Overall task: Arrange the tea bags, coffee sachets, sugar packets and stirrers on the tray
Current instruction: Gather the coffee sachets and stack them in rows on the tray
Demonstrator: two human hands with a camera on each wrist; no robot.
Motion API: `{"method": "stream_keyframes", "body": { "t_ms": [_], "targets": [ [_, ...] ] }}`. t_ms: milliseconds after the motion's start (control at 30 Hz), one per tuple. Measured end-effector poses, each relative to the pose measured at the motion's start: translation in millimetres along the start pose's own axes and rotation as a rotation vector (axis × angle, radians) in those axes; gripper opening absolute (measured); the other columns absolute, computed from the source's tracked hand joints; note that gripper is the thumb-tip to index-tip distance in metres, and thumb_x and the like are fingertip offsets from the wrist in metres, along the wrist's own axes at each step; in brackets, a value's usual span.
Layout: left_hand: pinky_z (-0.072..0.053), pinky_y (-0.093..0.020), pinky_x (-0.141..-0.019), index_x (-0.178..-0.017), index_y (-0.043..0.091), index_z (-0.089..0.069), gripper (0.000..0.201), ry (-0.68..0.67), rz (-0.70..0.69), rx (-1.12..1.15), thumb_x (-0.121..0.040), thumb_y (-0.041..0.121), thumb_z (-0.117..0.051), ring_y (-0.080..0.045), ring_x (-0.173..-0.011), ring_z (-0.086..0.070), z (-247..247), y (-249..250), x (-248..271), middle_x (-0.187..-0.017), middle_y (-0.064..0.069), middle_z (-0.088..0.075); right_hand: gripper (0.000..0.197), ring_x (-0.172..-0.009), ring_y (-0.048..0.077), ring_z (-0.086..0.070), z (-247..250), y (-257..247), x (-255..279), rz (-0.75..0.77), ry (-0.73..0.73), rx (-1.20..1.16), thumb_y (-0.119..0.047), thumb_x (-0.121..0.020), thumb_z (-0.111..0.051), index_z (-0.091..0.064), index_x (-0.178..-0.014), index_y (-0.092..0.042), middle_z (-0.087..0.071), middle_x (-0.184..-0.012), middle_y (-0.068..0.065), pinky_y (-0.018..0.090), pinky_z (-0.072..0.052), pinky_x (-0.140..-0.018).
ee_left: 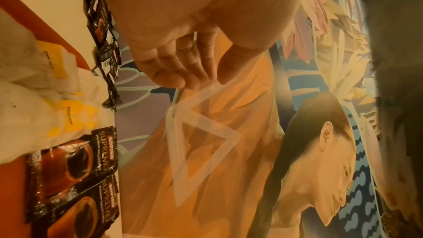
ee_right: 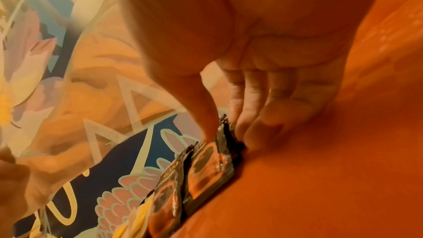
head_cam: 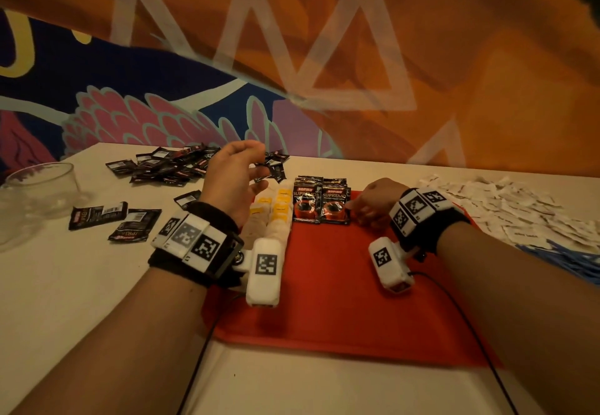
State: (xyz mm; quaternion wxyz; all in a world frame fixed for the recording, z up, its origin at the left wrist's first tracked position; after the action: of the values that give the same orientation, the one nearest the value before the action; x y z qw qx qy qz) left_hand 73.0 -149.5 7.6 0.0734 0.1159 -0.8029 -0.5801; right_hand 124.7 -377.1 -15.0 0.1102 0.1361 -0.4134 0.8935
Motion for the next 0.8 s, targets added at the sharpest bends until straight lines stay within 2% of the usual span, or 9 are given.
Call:
{"method": "stream_keyframes", "body": {
  "t_ms": [100,200,267,333,400,467,567,700,800],
  "targets": [
    [-0.05,-0.027,-0.067,-0.102,0.02,-0.063,0.01,-0.002,-0.016,0.012,-0.096,0.012,-0.06,-0.014,-0.081,-0.059,2,13,5,-0.095,0.0,-0.061,0.028,-0.094,0.026,-0.067,5,-5,6,0.083,0.065,0.098,-0.029,-0.088,-0.073,-0.065,-0.093,-0.003,-0.07,-0.112,0.02,0.044,-0.053,-0.097],
    [-0.05,-0.028,-0.072,-0.113,0.019,-0.06,0.015,-0.035,-0.038,-0.057,-0.099,0.022,-0.058,-0.014,-0.093,-0.061,13,33,7,-0.103,0.001,-0.061,0.026,-0.09,0.023,-0.069,6,-15,14,0.171,0.123,0.114,-0.032,-0.085,-0.076,-0.064,-0.086,-0.009,-0.073,-0.1,0.013,0.041,-0.055,-0.092],
    [-0.051,-0.03,-0.078,-0.12,0.018,-0.06,0.023,-0.045,-0.044,-0.148,-0.099,0.028,-0.058,-0.017,-0.103,-0.062,30,48,6,-0.111,-0.001,-0.062,0.027,-0.088,0.023,-0.067,2,-24,21,0.231,0.125,0.114,-0.032,-0.085,-0.076,-0.066,-0.092,-0.008,-0.073,-0.099,0.013,0.039,-0.054,-0.085],
    [-0.053,-0.035,-0.087,-0.115,0.017,-0.062,0.019,-0.024,-0.055,-0.292,-0.099,0.027,-0.058,-0.02,-0.106,-0.062,55,62,5,-0.112,-0.003,-0.064,0.031,-0.088,0.024,-0.066,-7,-35,28,0.281,0.108,0.126,-0.032,-0.085,-0.076,-0.067,-0.099,-0.007,-0.071,-0.096,0.01,0.039,-0.054,-0.082],
    [-0.053,-0.037,-0.089,-0.111,0.017,-0.064,0.015,0.029,-0.073,-0.53,-0.099,0.024,-0.057,-0.022,-0.105,-0.063,83,72,0,-0.11,-0.004,-0.065,0.028,-0.078,0.02,-0.063,-18,-47,35,0.32,0.076,0.119,-0.031,-0.084,-0.077,-0.066,-0.098,-0.009,-0.068,-0.088,0.007,0.035,-0.053,-0.073],
    [-0.05,-0.033,-0.083,-0.114,0.018,-0.065,0.017,0.073,-0.114,-1.014,-0.098,0.02,-0.059,-0.021,-0.102,-0.062,115,74,-11,-0.111,-0.002,-0.065,0.025,-0.072,0.018,-0.06,-29,-59,40,0.363,0.038,0.134,-0.03,-0.084,-0.077,-0.065,-0.095,-0.011,-0.067,-0.084,0.006,0.031,-0.049,-0.064],
    [-0.047,-0.034,-0.092,-0.132,0.02,-0.06,0.037,-0.008,-0.026,-1.731,-0.095,0.014,-0.064,-0.022,-0.112,-0.057,155,62,-27,-0.128,-0.005,-0.061,0.022,-0.071,0.015,-0.061,-43,-74,48,0.428,0.007,0.217,-0.031,-0.085,-0.076,-0.063,-0.09,-0.014,-0.068,-0.083,0.004,0.025,-0.047,-0.058],
    [-0.036,-0.036,-0.11,-0.156,0.03,-0.025,0.066,-0.263,0.194,-2.046,-0.099,0.023,-0.058,-0.026,-0.138,-0.041,175,47,-34,-0.151,-0.008,-0.044,0.023,-0.072,0.013,-0.067,-58,-86,53,0.478,-0.062,0.249,-0.03,-0.086,-0.075,-0.065,-0.098,-0.013,-0.07,-0.085,0.001,0.023,-0.047,-0.054],
    [-0.025,-0.04,-0.118,-0.157,0.033,-0.021,0.063,-0.382,0.216,-2.099,-0.102,0.038,-0.052,-0.027,-0.146,-0.033,172,39,-39,-0.161,-0.005,-0.033,0.022,-0.074,0.011,-0.068,-64,-92,53,0.52,-0.099,0.314,-0.033,-0.086,-0.074,-0.065,-0.096,-0.016,-0.071,-0.087,-0.001,0.024,-0.05,-0.059]
  ]
}}
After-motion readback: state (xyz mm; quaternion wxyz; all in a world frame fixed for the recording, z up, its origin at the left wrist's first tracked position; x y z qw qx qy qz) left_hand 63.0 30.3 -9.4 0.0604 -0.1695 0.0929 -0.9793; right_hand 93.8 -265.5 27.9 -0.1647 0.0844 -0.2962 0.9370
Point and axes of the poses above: each hand's wrist, its own x-axis away from the middle knuckle, its own z-axis out of the back of the hand, y = z × x, the point moved 1 cm from there along -x, towards the middle knuckle
